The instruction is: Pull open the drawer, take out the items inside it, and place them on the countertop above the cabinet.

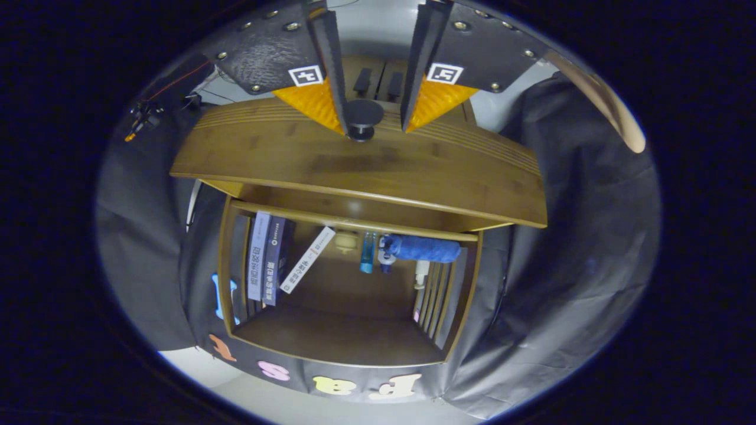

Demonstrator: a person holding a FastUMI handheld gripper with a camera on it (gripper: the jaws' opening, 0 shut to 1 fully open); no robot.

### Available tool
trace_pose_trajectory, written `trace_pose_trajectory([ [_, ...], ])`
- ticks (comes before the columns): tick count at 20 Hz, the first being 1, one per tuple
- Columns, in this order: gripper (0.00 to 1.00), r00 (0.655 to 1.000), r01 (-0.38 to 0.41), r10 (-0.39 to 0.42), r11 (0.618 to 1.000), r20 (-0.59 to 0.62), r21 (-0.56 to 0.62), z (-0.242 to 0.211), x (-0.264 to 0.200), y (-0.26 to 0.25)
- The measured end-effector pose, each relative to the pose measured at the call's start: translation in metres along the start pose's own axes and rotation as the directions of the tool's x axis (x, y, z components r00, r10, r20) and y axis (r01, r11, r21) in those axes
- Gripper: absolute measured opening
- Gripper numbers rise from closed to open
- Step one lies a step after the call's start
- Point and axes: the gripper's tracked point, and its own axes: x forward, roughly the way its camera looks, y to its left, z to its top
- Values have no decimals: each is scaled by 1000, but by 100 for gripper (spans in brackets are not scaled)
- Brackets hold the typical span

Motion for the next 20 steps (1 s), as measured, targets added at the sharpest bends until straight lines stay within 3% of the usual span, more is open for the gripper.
trace_pose_trajectory([
  [9,50,997,77,-78,996,-3,-46,-1,2,-12],
  [12,50,999,43,-42,999,-34,11,-7,11,-4],
  [15,50,996,56,-54,998,-65,31,-10,30,-5],
  [16,50,996,52,-48,997,-75,49,-8,12,-2],
  [20,28,995,45,-38,996,-90,74,-9,30,-5],
])
